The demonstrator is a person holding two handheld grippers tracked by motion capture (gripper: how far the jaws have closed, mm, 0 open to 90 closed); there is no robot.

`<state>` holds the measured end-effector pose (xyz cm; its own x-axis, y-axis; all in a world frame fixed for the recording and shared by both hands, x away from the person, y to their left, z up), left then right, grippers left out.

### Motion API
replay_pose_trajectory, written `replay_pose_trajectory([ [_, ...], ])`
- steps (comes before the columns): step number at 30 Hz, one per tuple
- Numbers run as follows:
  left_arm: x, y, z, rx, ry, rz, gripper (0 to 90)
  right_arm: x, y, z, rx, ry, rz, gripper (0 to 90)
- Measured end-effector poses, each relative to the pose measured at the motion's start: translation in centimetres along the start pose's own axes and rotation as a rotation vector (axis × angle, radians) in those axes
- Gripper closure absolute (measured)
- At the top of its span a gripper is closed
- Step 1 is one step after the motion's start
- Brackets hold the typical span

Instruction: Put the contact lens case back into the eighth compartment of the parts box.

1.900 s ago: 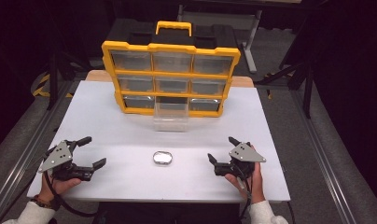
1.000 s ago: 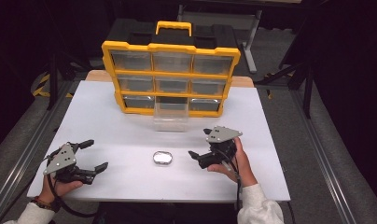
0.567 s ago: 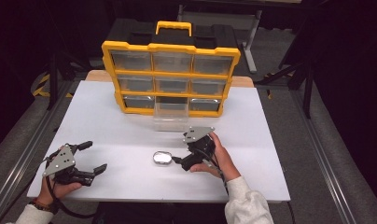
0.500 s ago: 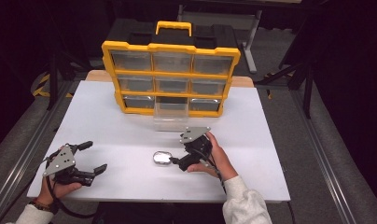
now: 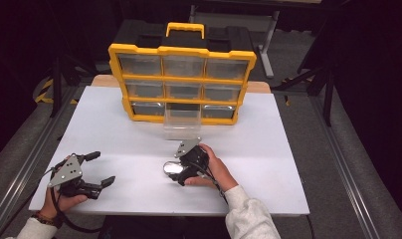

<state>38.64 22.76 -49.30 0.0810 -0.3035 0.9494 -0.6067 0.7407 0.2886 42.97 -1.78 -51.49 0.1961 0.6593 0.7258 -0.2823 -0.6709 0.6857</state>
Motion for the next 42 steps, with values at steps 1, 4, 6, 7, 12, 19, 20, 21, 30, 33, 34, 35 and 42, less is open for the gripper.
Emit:
replay_pose_trajectory([
  [1, 0.0, 0.0, 0.0, 0.0, 0.0, 0.0, 6.3, -0.1, -0.3, 0.0, 0.009, -0.002, -0.006, 15.6],
  [4, -0.1, -0.1, 0.0, -0.003, 0.007, 0.001, 6.4, -0.1, -0.7, -0.3, 0.042, -0.008, -0.002, 20.8],
  [6, -0.1, -0.1, -0.1, -0.005, 0.008, 0.001, 6.3, -0.1, -1.0, -0.5, 0.053, -0.002, -0.007, 25.4],
  [7, -0.1, -0.1, -0.1, -0.006, 0.01, 0.0, 6.4, -0.2, -1.1, -0.6, 0.057, 0.001, -0.012, 26.9],
  [12, -0.2, -0.1, 0.0, -0.011, 0.015, -0.005, 6.4, -0.1, -1.2, -0.7, 0.064, 0.015, -0.006, 37.9],
  [19, -0.2, -0.3, 0.0, -0.011, 0.014, -0.011, 6.4, -0.1, -1.0, -0.5, 0.069, 0.016, 0.006, 48.9],
  [20, -0.2, -0.3, 0.0, -0.012, 0.015, -0.013, 6.5, -0.1, -1.0, -0.5, 0.07, 0.022, 0.007, 49.3],
  [21, -0.2, -0.3, 0.0, -0.012, 0.016, -0.013, 6.4, -0.1, -1.0, -0.5, 0.071, 0.032, 0.011, 49.6],
  [30, -0.3, -0.3, 0.0, -0.012, 0.016, -0.013, 6.5, 0.0, -0.7, -0.5, 0.065, 0.048, 0.033, 49.9],
  [33, -0.2, -0.3, 0.0, -0.01, 0.016, -0.013, 6.5, 0.5, -0.1, -0.5, 0.046, 0.057, 0.076, 49.9],
  [34, -0.2, -0.3, 0.0, -0.011, 0.016, -0.013, 6.5, 0.5, -0.1, -0.5, 0.046, 0.057, 0.076, 49.9],
  [35, -0.3, -0.3, 0.0, -0.017, 0.017, -0.015, 6.5, 0.6, 0.0, -0.5, 0.043, 0.056, 0.083, 49.9],
  [42, -0.2, -0.3, 0.0, -0.015, 0.012, -0.012, 6.4, 1.1, 1.0, -0.3, 0.005, 0.059, 0.135, 49.9],
])
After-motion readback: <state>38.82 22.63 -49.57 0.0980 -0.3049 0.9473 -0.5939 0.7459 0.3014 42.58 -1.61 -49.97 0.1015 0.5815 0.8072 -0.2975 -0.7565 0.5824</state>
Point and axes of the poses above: each handheld gripper's, and its own axes: y roughly backward along the jaws, x roughly out of its top, z roughly to its right, the point moved 9 cm from there along -y, roughly forward along the jaws, and after that the axes turned 5 degrees about z, right-handed, at the moved point
